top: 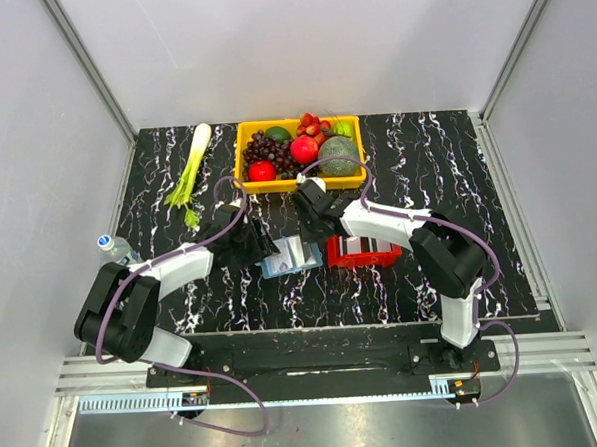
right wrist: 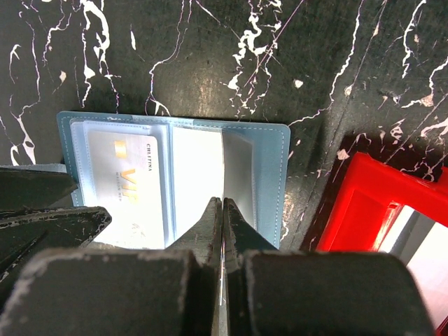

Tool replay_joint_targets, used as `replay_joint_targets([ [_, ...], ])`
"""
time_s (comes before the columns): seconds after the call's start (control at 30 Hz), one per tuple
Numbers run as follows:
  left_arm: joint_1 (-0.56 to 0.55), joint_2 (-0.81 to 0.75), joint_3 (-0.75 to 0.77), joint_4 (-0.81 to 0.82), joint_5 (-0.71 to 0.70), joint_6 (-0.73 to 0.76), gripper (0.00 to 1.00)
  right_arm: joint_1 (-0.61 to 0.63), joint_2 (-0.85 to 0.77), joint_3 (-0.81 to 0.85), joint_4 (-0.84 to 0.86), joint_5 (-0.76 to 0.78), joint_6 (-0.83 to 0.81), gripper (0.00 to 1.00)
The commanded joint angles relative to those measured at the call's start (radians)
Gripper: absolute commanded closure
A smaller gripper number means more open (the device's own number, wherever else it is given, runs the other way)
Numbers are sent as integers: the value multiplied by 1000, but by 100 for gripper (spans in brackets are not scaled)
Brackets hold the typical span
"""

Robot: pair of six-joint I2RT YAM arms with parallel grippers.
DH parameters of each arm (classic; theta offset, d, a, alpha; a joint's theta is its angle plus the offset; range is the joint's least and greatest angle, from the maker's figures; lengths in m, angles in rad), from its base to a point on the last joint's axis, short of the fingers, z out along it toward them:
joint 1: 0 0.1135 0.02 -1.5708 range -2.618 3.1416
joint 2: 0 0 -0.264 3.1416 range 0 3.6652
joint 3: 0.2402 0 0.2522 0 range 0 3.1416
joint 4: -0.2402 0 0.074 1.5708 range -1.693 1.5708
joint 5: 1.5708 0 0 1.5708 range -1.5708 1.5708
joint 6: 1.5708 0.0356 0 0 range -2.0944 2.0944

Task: Put the credit cards into the card holder
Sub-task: Insert the credit card into the card holder.

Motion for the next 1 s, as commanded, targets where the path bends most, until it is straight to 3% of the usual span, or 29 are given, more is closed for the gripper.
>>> replay_joint_targets([
  [0.0, -2, 0, 45, 1, -1, 22, 39, -4, 21, 9, -4, -6, -2, 100],
  [0.4, -6, -92, 30, 27, -29, 9, 39, -4, 24, 16, -4, -20, -6, 100],
  [0.97, -37, 35, 47, 60, -10, -6, 40, -4, 25, 17, -4, -28, -6, 100],
])
